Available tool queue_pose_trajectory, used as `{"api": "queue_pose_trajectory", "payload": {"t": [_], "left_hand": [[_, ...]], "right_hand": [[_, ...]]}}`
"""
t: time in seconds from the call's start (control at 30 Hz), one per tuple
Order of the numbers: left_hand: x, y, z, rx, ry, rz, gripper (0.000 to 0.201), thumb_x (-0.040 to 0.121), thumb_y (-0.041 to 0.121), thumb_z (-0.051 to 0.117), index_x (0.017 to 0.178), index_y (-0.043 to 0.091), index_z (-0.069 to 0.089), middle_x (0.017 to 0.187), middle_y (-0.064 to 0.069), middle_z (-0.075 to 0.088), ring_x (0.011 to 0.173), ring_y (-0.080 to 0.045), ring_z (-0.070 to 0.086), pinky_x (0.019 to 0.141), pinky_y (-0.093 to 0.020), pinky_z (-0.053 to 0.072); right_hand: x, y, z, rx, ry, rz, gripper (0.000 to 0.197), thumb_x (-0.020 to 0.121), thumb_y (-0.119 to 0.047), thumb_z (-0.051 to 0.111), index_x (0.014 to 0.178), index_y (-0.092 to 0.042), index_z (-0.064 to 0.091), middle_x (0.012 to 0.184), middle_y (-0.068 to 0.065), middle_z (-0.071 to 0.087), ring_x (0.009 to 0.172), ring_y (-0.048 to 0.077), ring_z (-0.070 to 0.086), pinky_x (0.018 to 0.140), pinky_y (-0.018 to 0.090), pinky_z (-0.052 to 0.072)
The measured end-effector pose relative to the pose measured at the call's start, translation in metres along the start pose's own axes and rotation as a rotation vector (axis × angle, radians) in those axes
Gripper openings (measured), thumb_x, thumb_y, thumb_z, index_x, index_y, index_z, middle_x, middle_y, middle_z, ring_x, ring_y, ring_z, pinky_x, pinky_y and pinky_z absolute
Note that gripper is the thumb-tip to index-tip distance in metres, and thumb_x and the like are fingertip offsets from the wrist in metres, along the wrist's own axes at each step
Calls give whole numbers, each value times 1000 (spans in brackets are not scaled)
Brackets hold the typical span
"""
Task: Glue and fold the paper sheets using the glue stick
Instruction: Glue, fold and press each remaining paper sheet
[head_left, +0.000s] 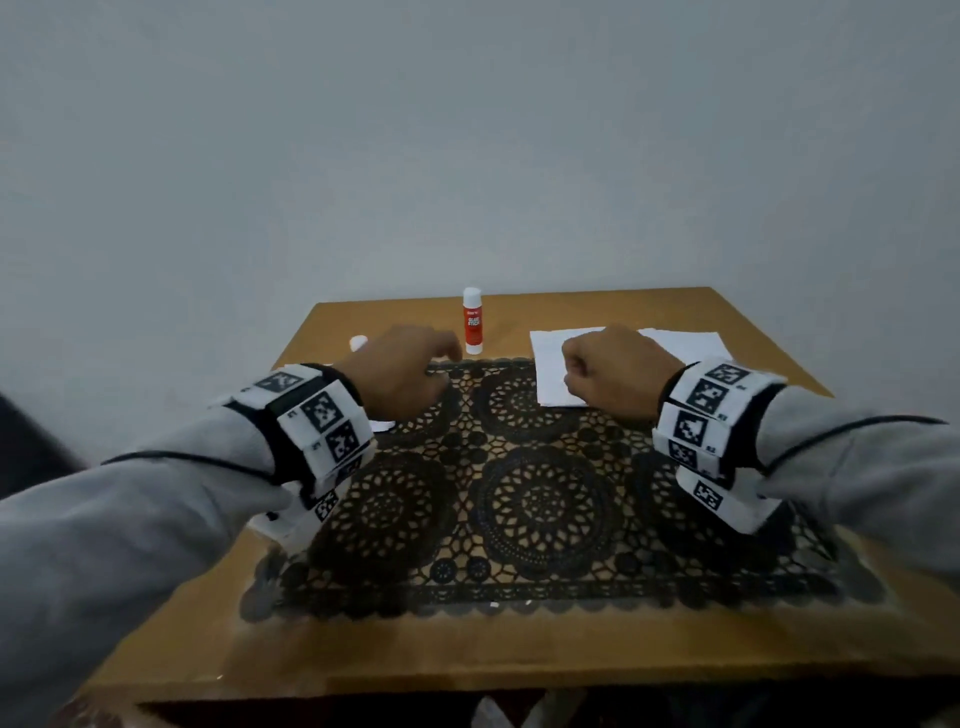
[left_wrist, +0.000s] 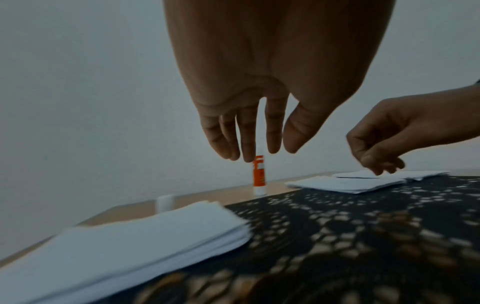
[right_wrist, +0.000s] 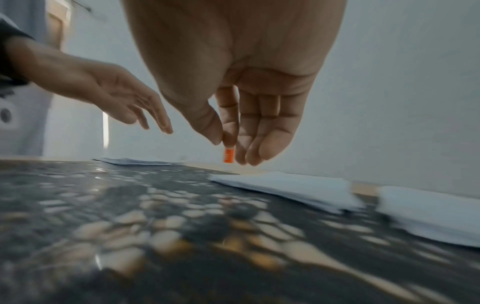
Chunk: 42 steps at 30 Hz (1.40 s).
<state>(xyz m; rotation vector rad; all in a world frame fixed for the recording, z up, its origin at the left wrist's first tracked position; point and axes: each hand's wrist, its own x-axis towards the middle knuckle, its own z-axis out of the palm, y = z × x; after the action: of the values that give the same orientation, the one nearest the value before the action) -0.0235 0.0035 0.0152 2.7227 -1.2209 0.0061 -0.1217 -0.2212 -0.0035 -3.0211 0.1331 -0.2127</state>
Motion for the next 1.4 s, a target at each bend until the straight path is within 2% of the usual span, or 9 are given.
{"api": "queue_pose_trajectory", "payload": {"t": [0.17,0.3,0.43,0.7,0.8,0.93,1.03,1.27,1.4], "left_hand": [[49,55,27,60,-186,61,45,94,26,53,138,15,44,134,-7,53,121,-25,50,100,-36,42],[78,75,46,116,-204,117,57,95,37,52,146,18,34,147,-3,42,132,-23,42,109,-40,36],[92,80,54,147,-204,130,57,93,42,54,144,24,37,147,1,42,134,-20,40,110,-37,34],[90,81,55,140,-156,185,37,94,39,53,129,28,56,136,2,54,123,-20,48,103,-33,37],[88,84,54,103,-122,200,26,97,28,50,116,22,66,121,0,64,111,-22,56,96,-34,43],[90,87,54,161,-84,214,15,94,17,52,97,16,67,98,-3,68,92,-22,59,85,-36,48],[92,87,54,175,-74,193,11,91,12,55,94,15,65,93,-4,65,88,-21,58,80,-33,49],[96,86,52,145,-27,170,9,89,23,61,85,17,66,88,-3,68,84,-22,60,80,-37,52],[99,86,49,75,-17,121,17,85,24,68,73,17,58,82,-4,63,78,-20,56,69,-30,44]], "right_hand": [[1,29,3,52,15,146,20,89,-19,51,85,-2,59,86,11,62,80,28,59,70,38,50],[4,37,1,170,93,222,21,89,-21,54,81,-3,61,82,10,63,80,28,60,69,37,51],[5,41,2,166,120,268,19,87,-22,54,82,-4,61,82,8,63,78,27,61,69,36,51],[8,44,4,175,101,299,16,86,-18,54,74,-8,55,73,6,58,73,26,58,59,29,44],[8,46,4,185,118,328,24,84,-16,54,63,-11,44,63,4,49,61,23,49,50,25,33],[8,46,4,219,137,340,28,82,-13,54,58,-11,39,57,4,42,55,24,43,49,25,28],[9,46,4,244,135,333,25,80,-13,54,59,-10,41,56,5,44,56,25,44,50,26,32],[11,46,4,264,130,348,16,81,-14,55,68,-6,54,64,7,55,65,28,55,57,28,43],[10,46,3,290,165,337,15,82,-14,57,82,-1,63,80,11,66,79,29,64,70,36,55]]}}
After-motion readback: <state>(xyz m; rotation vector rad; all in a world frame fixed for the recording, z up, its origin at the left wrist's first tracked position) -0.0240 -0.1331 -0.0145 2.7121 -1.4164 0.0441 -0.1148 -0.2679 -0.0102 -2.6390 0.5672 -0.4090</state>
